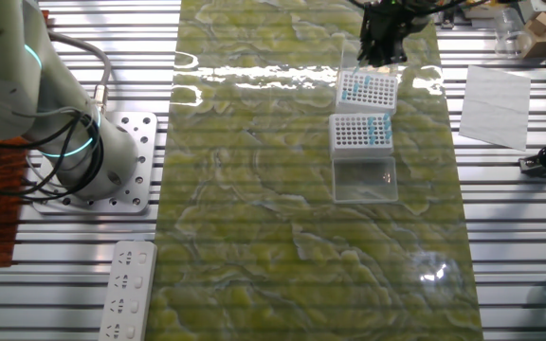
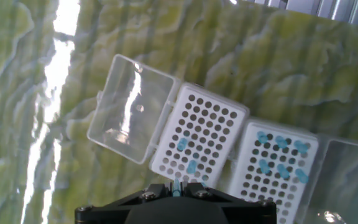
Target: Transfer all medium pipette tips from one holder to another
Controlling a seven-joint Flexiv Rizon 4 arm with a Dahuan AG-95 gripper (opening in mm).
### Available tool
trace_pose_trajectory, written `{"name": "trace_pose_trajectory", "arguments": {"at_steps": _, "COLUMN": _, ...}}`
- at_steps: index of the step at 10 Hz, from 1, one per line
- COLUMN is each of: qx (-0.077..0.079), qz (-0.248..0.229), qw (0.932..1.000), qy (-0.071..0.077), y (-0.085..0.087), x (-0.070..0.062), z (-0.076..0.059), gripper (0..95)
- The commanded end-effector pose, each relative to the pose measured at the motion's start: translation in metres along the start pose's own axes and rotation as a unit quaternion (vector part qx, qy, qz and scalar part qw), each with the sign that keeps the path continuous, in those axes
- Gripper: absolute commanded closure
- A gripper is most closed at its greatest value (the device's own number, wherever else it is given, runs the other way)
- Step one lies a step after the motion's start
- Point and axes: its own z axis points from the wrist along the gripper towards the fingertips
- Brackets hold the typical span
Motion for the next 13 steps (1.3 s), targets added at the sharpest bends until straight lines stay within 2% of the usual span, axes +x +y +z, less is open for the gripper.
{"name": "trace_pose_trajectory", "arguments": {"at_steps": 1, "qx": -0.002, "qz": -0.029, "qw": 0.9996, "qy": -0.006, "y": 0.0, "x": 0.001, "z": 0.0, "gripper": 95.0}}
{"name": "trace_pose_trajectory", "arguments": {"at_steps": 3, "qx": 0.0, "qz": -0.012, "qw": 0.9999, "qy": -0.003, "y": 0.0, "x": 0.001, "z": 0.0, "gripper": 95.0}}
{"name": "trace_pose_trajectory", "arguments": {"at_steps": 4, "qx": -0.001, "qz": -0.008, "qw": 0.9999, "qy": -0.009, "y": 0.006, "x": 0.004, "z": 0.007, "gripper": 95.0}}
{"name": "trace_pose_trajectory", "arguments": {"at_steps": 7, "qx": -0.001, "qz": -0.006, "qw": 0.9999, "qy": -0.012, "y": 0.01, "x": 0.006, "z": 0.013, "gripper": 95.0}}
{"name": "trace_pose_trajectory", "arguments": {"at_steps": 13, "qx": 0.005, "qz": -0.002, "qw": 0.9998, "qy": -0.017, "y": 0.019, "x": -0.001, "z": 0.02, "gripper": 95.0}}
